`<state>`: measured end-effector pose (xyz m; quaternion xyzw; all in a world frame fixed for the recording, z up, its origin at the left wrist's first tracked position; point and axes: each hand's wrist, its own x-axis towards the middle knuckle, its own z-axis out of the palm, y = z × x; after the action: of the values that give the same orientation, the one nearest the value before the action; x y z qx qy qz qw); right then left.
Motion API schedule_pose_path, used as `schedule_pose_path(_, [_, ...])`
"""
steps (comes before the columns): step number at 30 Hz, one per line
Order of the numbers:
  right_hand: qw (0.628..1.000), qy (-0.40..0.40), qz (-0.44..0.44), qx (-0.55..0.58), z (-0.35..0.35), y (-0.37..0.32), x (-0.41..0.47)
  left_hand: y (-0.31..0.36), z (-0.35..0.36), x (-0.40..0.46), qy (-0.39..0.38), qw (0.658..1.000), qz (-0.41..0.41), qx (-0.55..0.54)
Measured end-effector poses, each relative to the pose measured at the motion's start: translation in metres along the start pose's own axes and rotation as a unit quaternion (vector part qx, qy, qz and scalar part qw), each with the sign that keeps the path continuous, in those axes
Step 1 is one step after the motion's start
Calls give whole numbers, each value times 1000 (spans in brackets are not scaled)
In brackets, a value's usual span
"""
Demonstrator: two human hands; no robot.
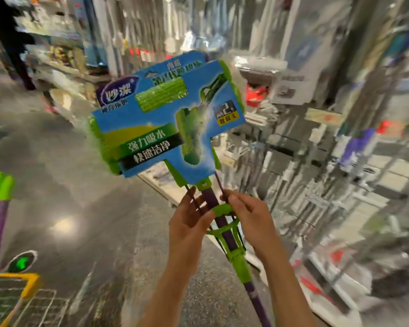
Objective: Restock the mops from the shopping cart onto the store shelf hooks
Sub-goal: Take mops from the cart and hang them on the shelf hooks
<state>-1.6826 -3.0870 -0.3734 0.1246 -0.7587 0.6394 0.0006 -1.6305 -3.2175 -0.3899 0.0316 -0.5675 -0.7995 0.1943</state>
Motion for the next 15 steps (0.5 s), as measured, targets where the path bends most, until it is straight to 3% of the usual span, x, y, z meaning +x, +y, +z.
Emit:
schedule_pose_path(7, [995,97,-34,0,-76,20,-21,-33,68,-9,-95,995,-26,12])
schedule_pose_path(15, [991,129,-19,-6,-137,26,-31,-50,120,8,-212,976,-37,6])
